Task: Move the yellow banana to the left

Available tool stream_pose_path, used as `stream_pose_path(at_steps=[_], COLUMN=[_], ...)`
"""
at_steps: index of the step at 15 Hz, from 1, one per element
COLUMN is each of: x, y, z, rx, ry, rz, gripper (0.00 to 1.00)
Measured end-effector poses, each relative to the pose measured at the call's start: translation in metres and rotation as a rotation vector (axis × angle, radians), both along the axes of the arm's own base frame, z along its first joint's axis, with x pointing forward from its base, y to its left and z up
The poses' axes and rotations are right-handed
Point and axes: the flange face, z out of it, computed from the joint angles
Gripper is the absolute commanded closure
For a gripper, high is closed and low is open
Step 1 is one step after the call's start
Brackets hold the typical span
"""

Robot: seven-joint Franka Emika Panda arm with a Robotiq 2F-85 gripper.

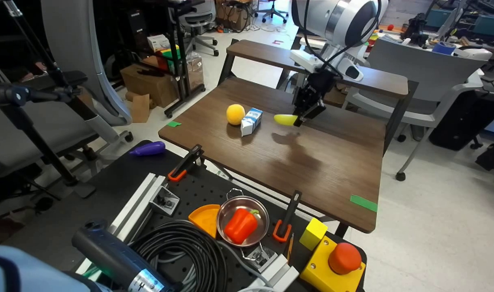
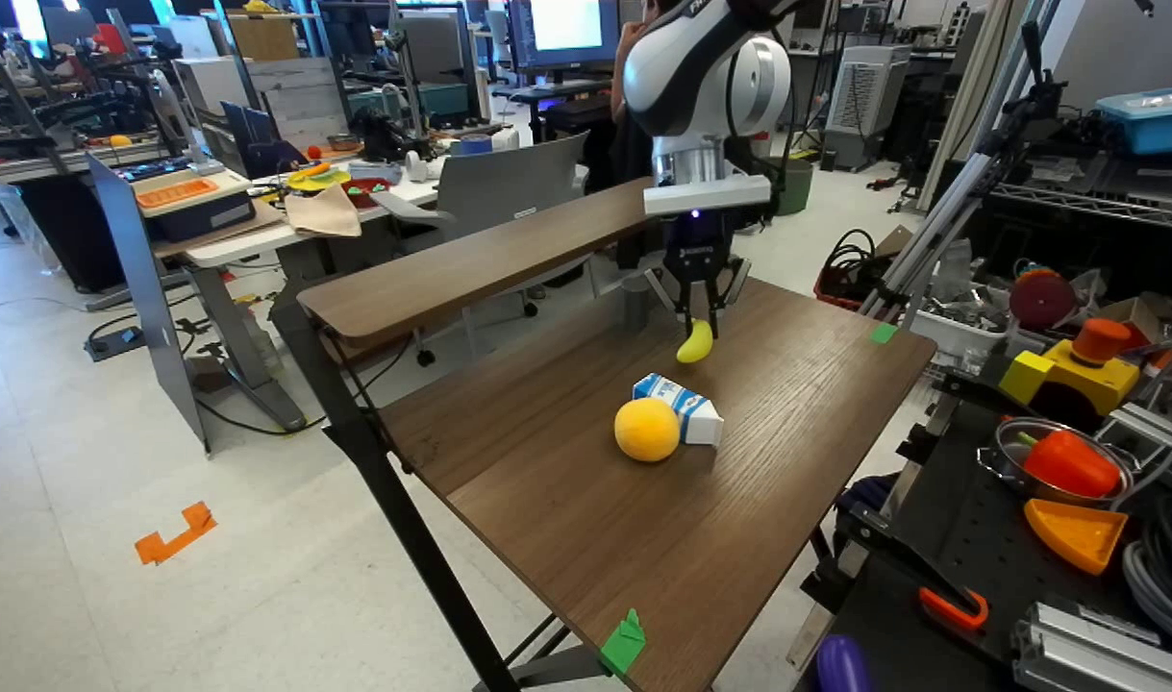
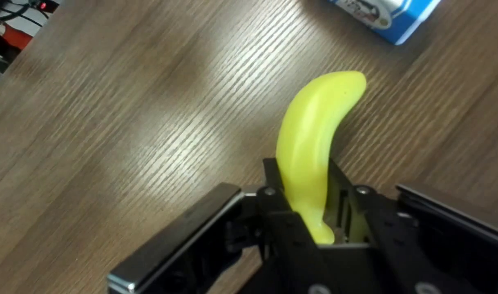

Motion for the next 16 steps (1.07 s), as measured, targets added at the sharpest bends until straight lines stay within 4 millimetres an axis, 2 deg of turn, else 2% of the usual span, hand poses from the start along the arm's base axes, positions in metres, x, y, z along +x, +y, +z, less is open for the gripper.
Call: stream_pose_path(at_steps=[6, 9, 13, 16], x=[0.012, 0.015, 0.012, 0.007], y=[0.064, 0.099, 0.14, 0.161], z=[0.071, 0.097, 0.102, 0.092], rx=[0.004, 0.005, 0.0, -0.021], ry=[-0.086, -0.117, -0.088, -0.041], rz=[0.088, 0.125, 0.163, 0.191], gripper=[0.93, 0.93, 0.93, 0.93])
